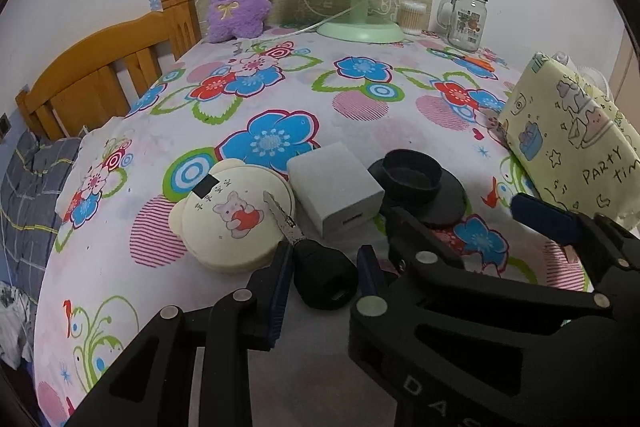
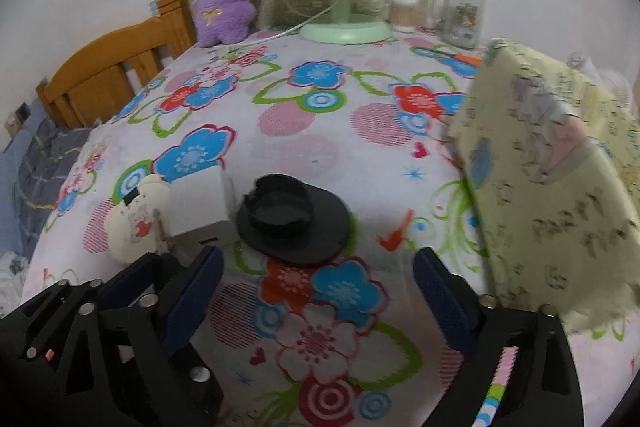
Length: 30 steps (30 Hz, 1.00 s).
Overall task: Organize rigid objects
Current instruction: 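Grasp the black car key with the left tool while the right tool grasps the black cup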
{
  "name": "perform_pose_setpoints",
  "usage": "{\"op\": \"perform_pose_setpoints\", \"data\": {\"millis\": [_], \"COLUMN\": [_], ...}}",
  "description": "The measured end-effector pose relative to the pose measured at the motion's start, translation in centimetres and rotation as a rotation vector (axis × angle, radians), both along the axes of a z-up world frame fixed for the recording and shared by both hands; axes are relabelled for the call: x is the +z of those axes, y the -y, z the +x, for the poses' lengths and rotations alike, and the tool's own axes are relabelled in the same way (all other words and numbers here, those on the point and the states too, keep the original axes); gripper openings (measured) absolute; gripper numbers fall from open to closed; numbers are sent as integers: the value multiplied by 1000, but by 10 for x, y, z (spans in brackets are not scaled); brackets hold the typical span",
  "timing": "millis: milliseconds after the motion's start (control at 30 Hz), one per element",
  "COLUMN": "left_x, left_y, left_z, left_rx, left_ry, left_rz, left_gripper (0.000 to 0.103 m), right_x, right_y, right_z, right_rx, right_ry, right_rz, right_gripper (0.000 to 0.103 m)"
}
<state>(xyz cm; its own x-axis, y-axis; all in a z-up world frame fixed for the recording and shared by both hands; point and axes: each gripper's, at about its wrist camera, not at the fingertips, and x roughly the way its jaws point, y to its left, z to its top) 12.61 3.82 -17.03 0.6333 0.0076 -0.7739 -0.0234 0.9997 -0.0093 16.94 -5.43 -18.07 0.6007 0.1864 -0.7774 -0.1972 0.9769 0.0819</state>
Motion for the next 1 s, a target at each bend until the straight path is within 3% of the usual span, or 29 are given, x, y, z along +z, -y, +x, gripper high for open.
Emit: {"op": "perform_pose_setpoints", "data": {"millis": [267, 333, 400, 533, 567, 600, 767, 1000], "left_x": [0, 0, 0, 0, 0, 0, 1, 4], "left_y": [-4, -4, -4, -3, -4, -3, 0, -2], "left_z": [12, 15, 19, 22, 22, 22, 21, 20], "left_rx": [12, 13, 16, 17, 17, 16, 9, 10], "left_ry": [-3, -6, -7, -8, -8, -6, -6, -5], "left_rz": [-4, -7, -9, -9, -7, -2, 11, -5], "left_gripper": [33, 33, 33, 33, 33, 33, 33, 33], "right_x": [-2, -3, -4, -4, -4, -5, -4, 1], "right_y": [-9, -9, -9, -10, -10, -9, -7, -8], "right_z": [17, 21, 26, 32, 31, 32, 30, 28], "right_rx": [56, 72, 76, 89, 92, 99, 110, 116], "right_ry": [-6, -16, -28, -20, -17, -23, -19, -6], "right_rz": [10, 14, 14, -5, -9, -3, -2, -7], "right_gripper": [83, 74, 71, 51, 43, 27, 20, 20]}}
